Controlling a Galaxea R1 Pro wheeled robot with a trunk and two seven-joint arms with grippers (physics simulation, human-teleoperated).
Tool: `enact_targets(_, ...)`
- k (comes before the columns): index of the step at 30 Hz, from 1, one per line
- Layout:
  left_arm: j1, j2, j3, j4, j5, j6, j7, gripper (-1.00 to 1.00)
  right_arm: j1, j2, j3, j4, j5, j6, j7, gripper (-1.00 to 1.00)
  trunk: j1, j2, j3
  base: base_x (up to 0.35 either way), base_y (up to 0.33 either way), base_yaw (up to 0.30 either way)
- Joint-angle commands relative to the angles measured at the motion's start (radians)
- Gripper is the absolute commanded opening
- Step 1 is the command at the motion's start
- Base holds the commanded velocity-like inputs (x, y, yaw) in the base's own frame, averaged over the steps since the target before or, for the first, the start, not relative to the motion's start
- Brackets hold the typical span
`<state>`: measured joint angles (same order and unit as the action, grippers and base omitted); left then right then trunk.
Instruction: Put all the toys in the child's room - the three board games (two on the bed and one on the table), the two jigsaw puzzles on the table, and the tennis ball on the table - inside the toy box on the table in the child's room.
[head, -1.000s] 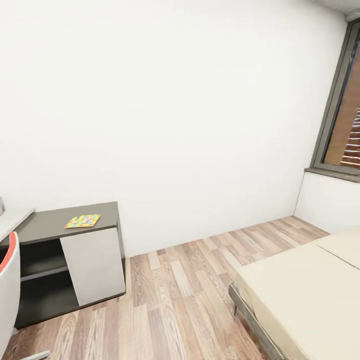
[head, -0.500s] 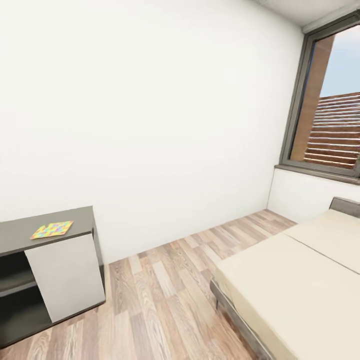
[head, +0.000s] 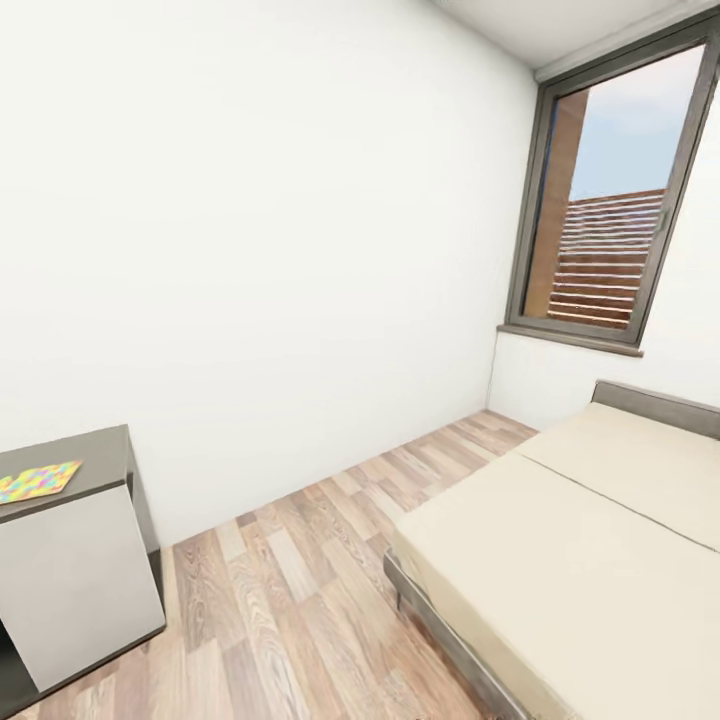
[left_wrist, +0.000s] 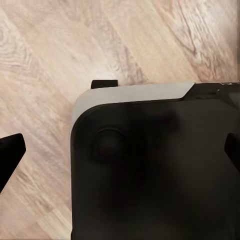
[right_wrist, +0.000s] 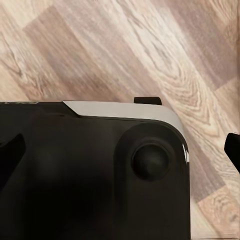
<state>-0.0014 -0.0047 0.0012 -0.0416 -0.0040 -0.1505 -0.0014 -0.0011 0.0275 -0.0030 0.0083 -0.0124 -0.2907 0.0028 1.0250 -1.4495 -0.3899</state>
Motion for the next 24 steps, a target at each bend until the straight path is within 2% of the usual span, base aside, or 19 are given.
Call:
enact_targets(1,0.000,0.000,0.000,0.000,0.000,-0.003,0.000,1.00,0.000,0.000,0.000,0.001,-0.001,-0.005,0.000,1.00,0.000,0.000,-0.001,0.000,0.000,-0.285)
enact_targets(13,0.000,0.000,0.001,0.000,0.000,-0.003,0.000,1.00,0.000,0.000,0.000,0.001,-0.001,-0.005,0.000,1.00,0.000,0.000,-0.001,0.000,0.000,-0.278)
enact_targets(24,0.000,-0.004,-0.008,0.020,0.000,0.002,-0.001,1.00,0.000,0.001,0.000,0.001,0.000,-0.005,0.000,1.00,0.000,0.000,-0.001,0.000,0.000,-0.057)
